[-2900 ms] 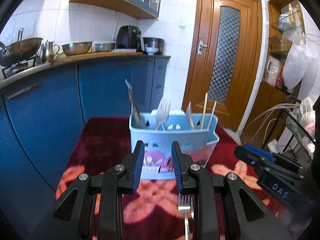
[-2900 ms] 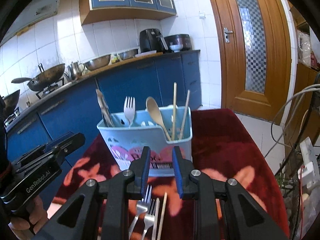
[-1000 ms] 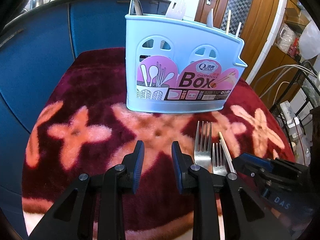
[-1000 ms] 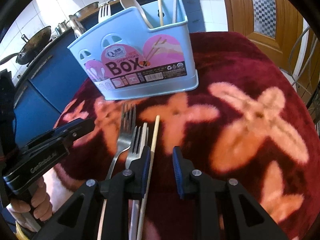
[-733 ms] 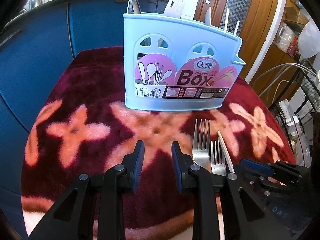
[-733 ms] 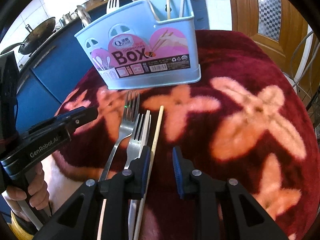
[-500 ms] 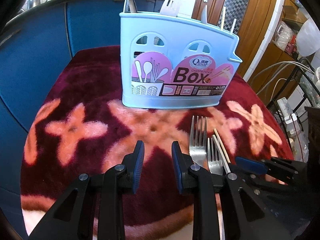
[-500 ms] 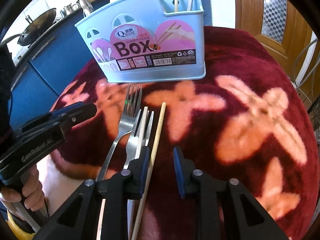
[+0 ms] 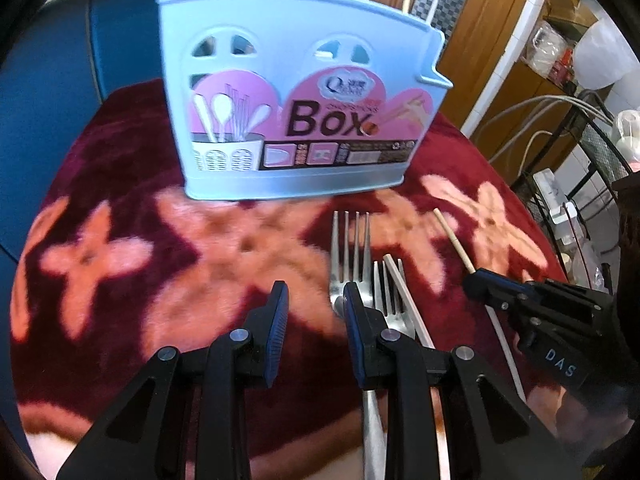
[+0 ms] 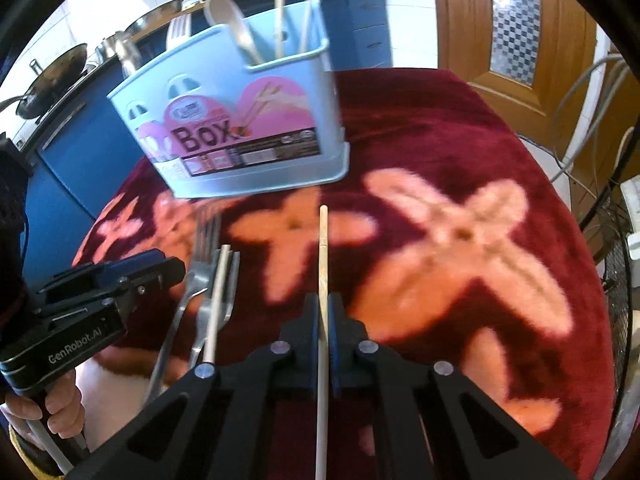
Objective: Organize utensils
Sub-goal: 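Grasp a silver fork with the left tool while the right tool grasps a chopstick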
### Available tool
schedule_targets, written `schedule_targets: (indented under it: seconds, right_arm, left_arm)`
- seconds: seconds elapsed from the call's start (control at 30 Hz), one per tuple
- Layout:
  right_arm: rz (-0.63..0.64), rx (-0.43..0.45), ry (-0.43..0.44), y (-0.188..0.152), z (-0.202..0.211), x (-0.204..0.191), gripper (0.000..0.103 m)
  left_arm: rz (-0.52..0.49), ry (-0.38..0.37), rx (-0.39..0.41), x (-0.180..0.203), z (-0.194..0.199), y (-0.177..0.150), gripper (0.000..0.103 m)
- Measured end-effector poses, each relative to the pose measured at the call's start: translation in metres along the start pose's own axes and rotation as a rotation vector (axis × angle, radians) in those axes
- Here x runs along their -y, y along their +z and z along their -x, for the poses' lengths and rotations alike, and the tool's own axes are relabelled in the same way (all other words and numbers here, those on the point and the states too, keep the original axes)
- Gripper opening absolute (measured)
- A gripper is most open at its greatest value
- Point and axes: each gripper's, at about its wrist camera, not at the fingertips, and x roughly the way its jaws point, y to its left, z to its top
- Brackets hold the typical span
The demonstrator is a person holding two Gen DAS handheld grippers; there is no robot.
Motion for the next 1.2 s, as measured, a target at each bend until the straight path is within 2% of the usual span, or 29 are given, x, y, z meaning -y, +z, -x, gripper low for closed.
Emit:
schedule_targets:
  seconds: [0.1, 0.17, 0.27, 0.53, 0.6, 0.63, 0.67, 0.93, 1.07, 1.2]
  right_arm:
    - [-0.019, -0.002, 0.015, -0.001, -0.002, 0.006, 0.006]
    - [-0.020, 0.001, 0.022, -0.002, -0.002, 0.008, 0.006]
    - [-0.016, 0.006, 0.027, -0.003, -0.001, 0.009, 0.006]
    - [-0.012, 0.016, 0.043, -0.004, -0.002, 0.012, 0.006]
    - [-0.012, 0.018, 0.046, -0.004, -0.002, 0.012, 0.006]
    - [-0.013, 0.019, 0.047, -0.004, -0.003, 0.012, 0.006]
    - [-0.014, 0.020, 0.049, -0.005, -0.003, 0.012, 0.006]
    - [-0.026, 0.044, 0.062, -0.005, -0.002, 0.011, 0.006]
    - [-0.041, 0.095, 0.105, -0.004, 0.007, 0.012, 0.006]
    - [-0.015, 0.183, 0.130, -0.002, 0.025, 0.004, 0.006]
  left_arm:
    - [-0.020, 0.012, -0.006, 0.004, -0.008, 0.003, 0.029]
    - [-0.028, 0.011, -0.006, 0.005, -0.010, 0.005, 0.036]
    - [-0.037, -0.002, -0.009, 0.009, -0.014, 0.009, 0.040]
    - [-0.062, -0.015, -0.006, 0.016, -0.028, 0.017, 0.040]
    - [-0.063, -0.015, 0.004, 0.017, -0.029, 0.018, 0.037]
    - [-0.062, -0.020, 0.008, 0.017, -0.029, 0.018, 0.025]
    - [-0.059, -0.024, 0.011, 0.017, -0.029, 0.018, 0.024]
    - [-0.036, 0.008, 0.046, 0.009, -0.015, 0.012, 0.024]
    - [-0.014, 0.011, 0.093, 0.002, 0.001, 0.011, 0.023]
    - [0.008, -0.005, 0.160, -0.004, 0.024, 0.011, 0.023]
